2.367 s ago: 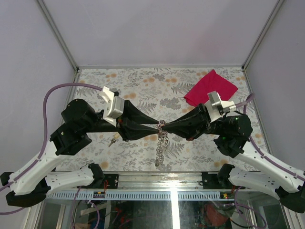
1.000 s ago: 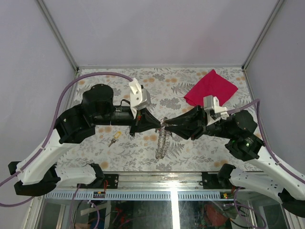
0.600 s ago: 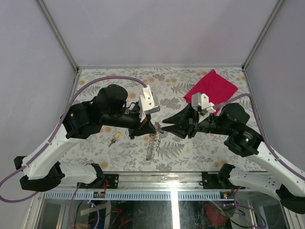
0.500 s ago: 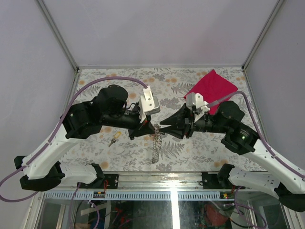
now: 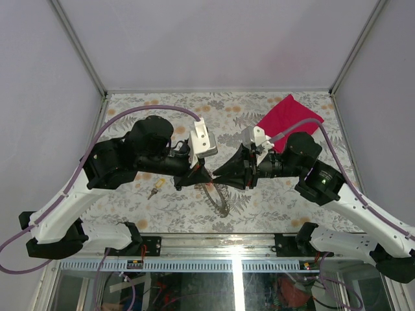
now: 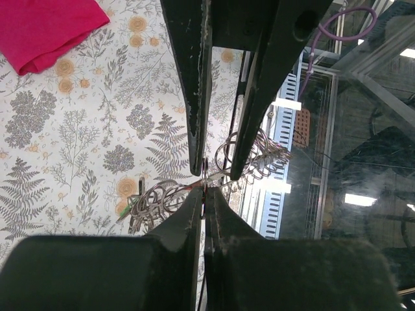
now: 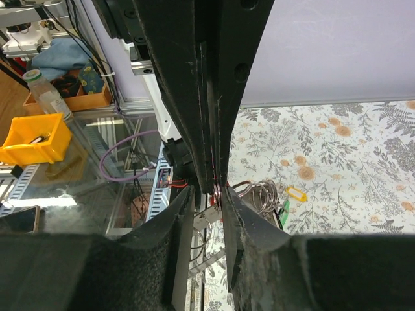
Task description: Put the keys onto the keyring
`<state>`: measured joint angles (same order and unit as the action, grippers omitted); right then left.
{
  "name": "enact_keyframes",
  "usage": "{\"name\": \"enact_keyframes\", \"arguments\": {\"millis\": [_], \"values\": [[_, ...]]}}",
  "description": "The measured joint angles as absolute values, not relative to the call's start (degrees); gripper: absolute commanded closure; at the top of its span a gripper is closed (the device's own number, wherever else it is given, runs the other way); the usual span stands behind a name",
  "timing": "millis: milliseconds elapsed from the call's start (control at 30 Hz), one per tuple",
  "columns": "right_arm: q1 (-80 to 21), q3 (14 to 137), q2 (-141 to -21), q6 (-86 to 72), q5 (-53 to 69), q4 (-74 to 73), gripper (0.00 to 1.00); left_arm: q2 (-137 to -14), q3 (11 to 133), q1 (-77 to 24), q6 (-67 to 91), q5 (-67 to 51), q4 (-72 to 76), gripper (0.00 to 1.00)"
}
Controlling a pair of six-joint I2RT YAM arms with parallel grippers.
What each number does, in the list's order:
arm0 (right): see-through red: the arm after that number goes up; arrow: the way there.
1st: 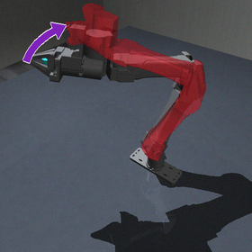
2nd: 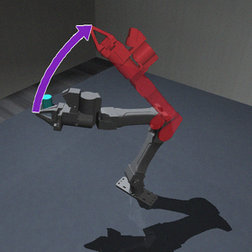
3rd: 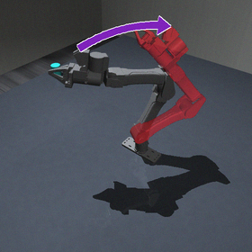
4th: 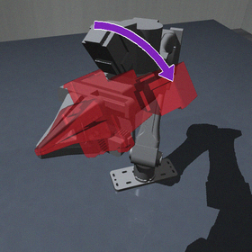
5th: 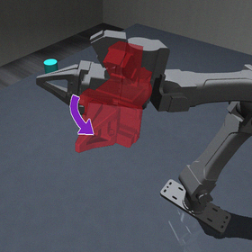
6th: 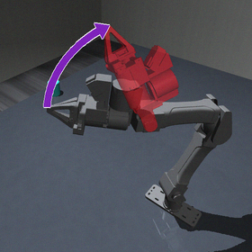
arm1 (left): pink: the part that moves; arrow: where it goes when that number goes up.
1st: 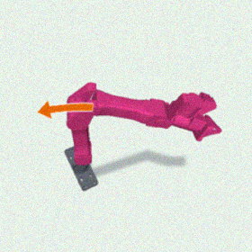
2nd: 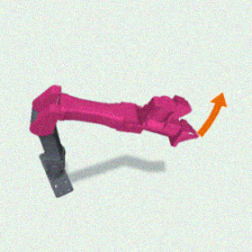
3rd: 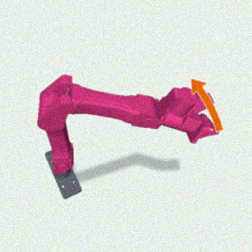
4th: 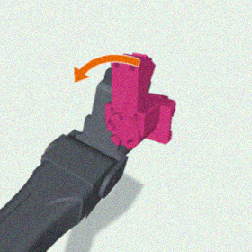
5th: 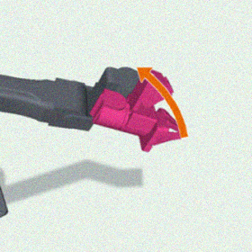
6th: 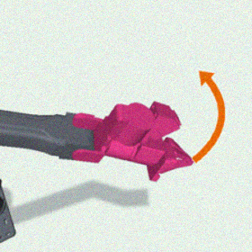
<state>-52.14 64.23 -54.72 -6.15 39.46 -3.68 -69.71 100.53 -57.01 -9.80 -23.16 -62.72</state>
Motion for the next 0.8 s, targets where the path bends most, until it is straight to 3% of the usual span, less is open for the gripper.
{"name": "enact_keyframes", "arguments": {"millis": [133, 300, 400, 700, 800], "values": [[-52.14, 64.47, -55.20, -6.15, 40.01, -4.03, 0.74, -69.80, 100.57, -57.25, -9.85, -23.11, -62.87, 1.00], [-52.14, 64.49, -55.59, -6.00, 40.07, -3.99, 0.99, -69.84, 100.60, -57.43, -9.87, -23.14, -63.00, 1.00], [-52.14, 64.49, -55.70, -6.04, 40.14, -4.03, 1.00, -69.84, 100.60, -57.56, -9.89, -23.11, -63.24, 0.99], [-52.14, 64.14, -55.00, -6.26, 39.51, -3.44, 1.00, -67.51, 99.31, -57.60, -9.45, -22.83, -59.88, 0.64], [-52.14, 63.64, -54.19, -6.72, 39.55, -2.55, 1.00, -64.86, 97.60, -57.60, -8.82, -22.90, -57.14, 0.56]]}}
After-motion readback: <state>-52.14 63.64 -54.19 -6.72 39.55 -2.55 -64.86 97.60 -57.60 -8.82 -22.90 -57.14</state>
